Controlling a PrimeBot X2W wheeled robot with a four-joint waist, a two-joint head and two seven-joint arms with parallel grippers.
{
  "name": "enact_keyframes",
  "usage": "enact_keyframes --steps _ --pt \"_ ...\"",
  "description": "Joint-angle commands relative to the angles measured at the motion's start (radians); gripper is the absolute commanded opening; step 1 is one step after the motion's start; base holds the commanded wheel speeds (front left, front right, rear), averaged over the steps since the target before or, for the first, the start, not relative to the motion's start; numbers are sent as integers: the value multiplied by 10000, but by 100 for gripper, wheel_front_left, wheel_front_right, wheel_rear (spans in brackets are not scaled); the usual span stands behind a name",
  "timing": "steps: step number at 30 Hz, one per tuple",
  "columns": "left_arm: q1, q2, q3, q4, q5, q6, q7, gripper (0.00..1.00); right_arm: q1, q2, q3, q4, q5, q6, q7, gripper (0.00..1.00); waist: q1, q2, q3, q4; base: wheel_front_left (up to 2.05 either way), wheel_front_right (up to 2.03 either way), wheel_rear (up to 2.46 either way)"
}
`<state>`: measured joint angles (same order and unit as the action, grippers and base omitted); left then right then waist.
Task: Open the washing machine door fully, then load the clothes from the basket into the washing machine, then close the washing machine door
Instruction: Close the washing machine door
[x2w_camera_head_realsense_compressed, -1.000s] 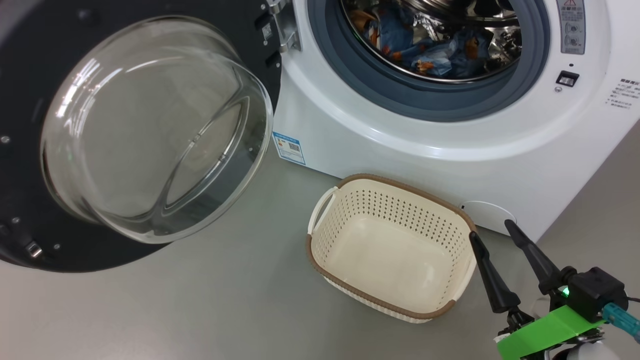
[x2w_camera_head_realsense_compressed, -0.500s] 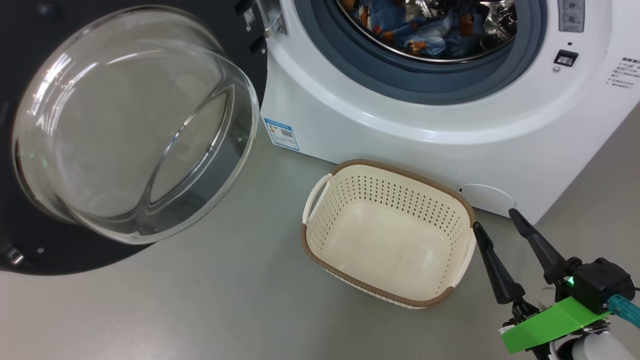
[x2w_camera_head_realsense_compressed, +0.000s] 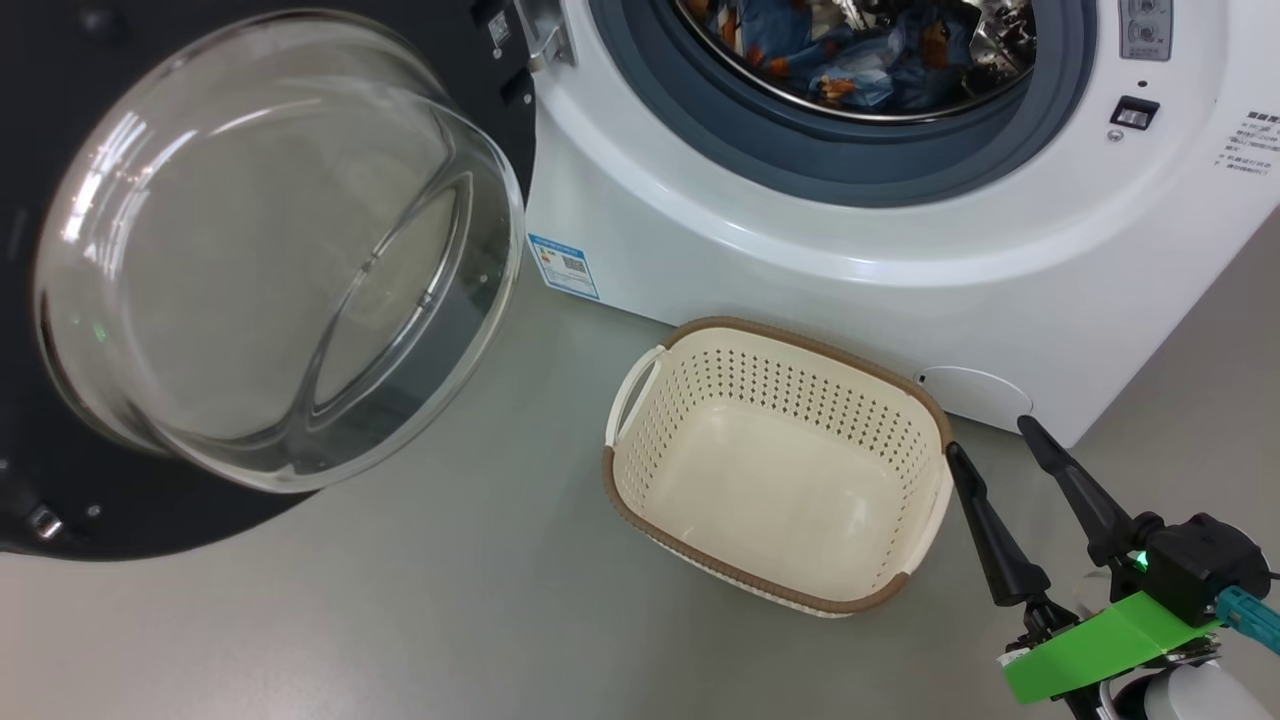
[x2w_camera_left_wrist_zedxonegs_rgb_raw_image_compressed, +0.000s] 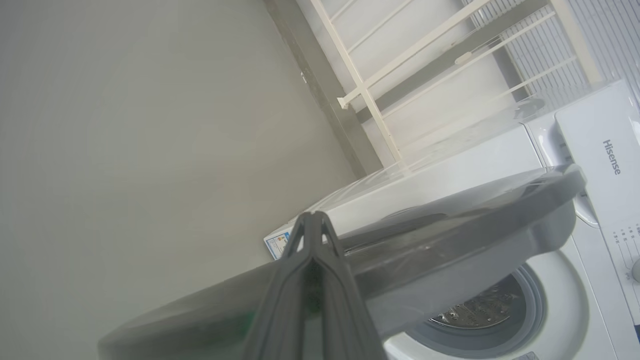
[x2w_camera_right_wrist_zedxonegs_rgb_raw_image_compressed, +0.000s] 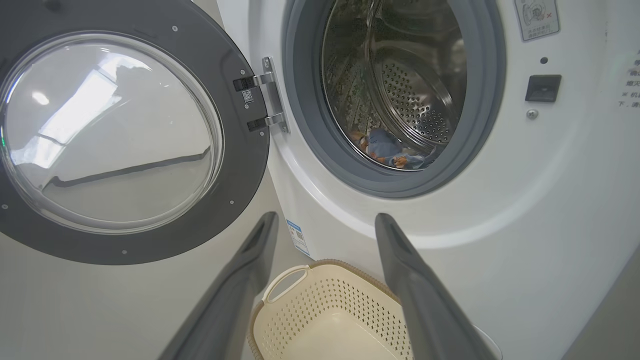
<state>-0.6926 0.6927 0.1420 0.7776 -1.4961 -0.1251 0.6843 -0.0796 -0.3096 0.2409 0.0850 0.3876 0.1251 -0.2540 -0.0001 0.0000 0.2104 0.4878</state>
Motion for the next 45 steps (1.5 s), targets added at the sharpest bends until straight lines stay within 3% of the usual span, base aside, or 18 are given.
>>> enact_keyframes --steps 1,14,26,35,45 --pt "-3 567 44 -441 -56 -55 369 0 -296 -73 178 -211 101 56 -78 100 1 0 -57 15 0 0 0" --pt "826 606 -731 -2261 -465 -55 2522 0 -95 181 94 -103 138 56 -78 100 1 0 -715 112 0 0 0" --pt "1746 491 -1188 -4598 -778 -55 3536 0 236 456 -70 -108 143 56 -78 100 1 0 -1329 -156 0 0 0" --pt "2124 68 -1635 -6418 -1064 -56 4150 0 385 577 -312 -132 104 56 -78 100 1 0 -1626 -784 0 0 0" --pt "2112 -590 -2196 -7700 -872 -56 4127 0 539 689 -533 -191 55 56 -78 100 1 0 -1700 -1792 0 0 0"
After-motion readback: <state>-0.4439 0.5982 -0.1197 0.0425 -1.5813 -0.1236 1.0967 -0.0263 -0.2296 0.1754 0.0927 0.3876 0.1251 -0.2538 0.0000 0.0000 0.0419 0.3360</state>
